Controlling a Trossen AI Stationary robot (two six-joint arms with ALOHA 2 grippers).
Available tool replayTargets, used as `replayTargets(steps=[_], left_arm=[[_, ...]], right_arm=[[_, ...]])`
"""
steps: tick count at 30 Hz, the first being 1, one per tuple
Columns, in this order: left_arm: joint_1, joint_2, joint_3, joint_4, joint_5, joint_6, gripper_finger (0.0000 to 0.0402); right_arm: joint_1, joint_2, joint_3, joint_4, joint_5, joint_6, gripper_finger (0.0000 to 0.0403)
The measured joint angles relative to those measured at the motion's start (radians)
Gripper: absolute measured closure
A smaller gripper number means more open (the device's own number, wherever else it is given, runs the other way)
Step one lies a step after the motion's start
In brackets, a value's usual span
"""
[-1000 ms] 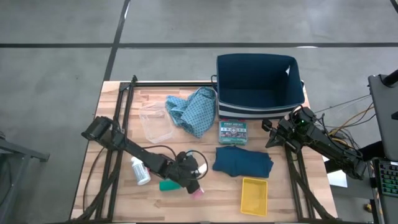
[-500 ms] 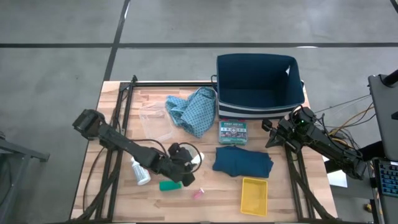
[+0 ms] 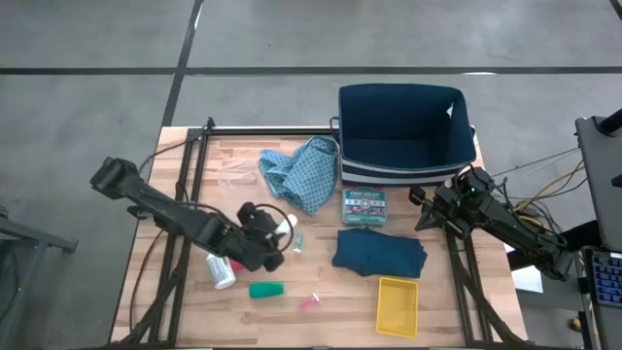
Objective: Pick & place medical supplies in basket/bin
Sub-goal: Put the white rolled gauze into the transparent bin
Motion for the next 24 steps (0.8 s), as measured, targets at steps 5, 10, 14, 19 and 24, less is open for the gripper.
replayTargets(steps=[5, 10, 14, 19, 24], left_arm=[[0.005, -0.063, 0.000, -0.128, -0.006, -0.011, 0.0282], [0.027, -0.102, 0.000, -0.252, -0.030, -0.066, 0.0282], [0.055, -0.121, 0.000, -0.346, -0.058, -0.115, 0.0282], [0.110, -0.124, -0.001, -0.434, -0.081, -0.131, 0.0282], [0.176, -0.124, -0.024, -0.463, -0.081, -0.131, 0.0282]], right_arm=[[0.000, 0.000, 0.000, 0.000, 0.000, 0.000, 0.0394], [0.000, 0.000, 0.000, 0.000, 0.000, 0.000, 0.0394], [0.000, 0.000, 0.000, 0.000, -0.001, 0.000, 0.0394], [0.000, 0.000, 0.000, 0.000, -0.002, 0.000, 0.0394], [0.000, 0.000, 0.000, 0.000, -0.002, 0.000, 0.0394]])
